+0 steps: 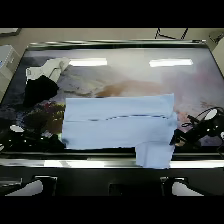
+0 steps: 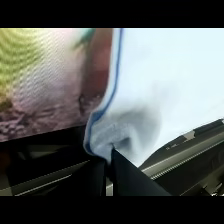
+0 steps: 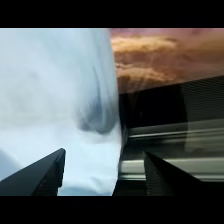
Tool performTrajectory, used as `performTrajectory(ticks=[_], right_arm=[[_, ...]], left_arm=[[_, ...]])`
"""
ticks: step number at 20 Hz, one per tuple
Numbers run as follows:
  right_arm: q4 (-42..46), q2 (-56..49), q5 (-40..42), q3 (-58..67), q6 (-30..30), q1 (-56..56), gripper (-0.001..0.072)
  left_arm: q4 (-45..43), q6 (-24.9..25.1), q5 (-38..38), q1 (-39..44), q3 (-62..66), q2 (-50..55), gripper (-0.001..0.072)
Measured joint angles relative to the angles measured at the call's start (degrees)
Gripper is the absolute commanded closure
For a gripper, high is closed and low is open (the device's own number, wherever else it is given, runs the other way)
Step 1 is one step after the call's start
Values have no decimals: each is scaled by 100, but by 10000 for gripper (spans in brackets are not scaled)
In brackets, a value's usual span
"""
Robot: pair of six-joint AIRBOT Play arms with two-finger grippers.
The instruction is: Fold the clothes and pants, and hang the long-sleeved shirts on hangers.
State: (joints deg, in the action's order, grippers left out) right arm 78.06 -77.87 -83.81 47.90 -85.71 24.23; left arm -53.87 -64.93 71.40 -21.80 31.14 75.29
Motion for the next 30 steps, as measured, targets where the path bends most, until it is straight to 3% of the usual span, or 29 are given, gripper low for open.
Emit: performTrajectory(ticks=[4,6,7,8,9,14,19,30], right_arm=[[-98,15,258,-367,151,0,146],[-151,24,214,-553,179,0,206],[-168,28,238,-645,216,0,312],[-210,35,258,-748,256,4,558],[-280,24,304,-839,339,4,668],[-402,192,680,-470,629,0,673],[-874,221,402,977,328,-140,673],[-1545,-2509,1086,4721,-651,-715,671]], left_arm=[[-9,2,-26,0,0,-52,682],[-22,2,-11,0,0,-70,681],[-44,2,4,2,0,-87,682],[-50,2,9,0,-2,-105,681],[-55,2,26,0,-4,-133,682],[-55,22,348,4,323,-310,682],[-24,-411,498,122,1469,-186,682],[0,-1453,614,868,5696,2879,681]])
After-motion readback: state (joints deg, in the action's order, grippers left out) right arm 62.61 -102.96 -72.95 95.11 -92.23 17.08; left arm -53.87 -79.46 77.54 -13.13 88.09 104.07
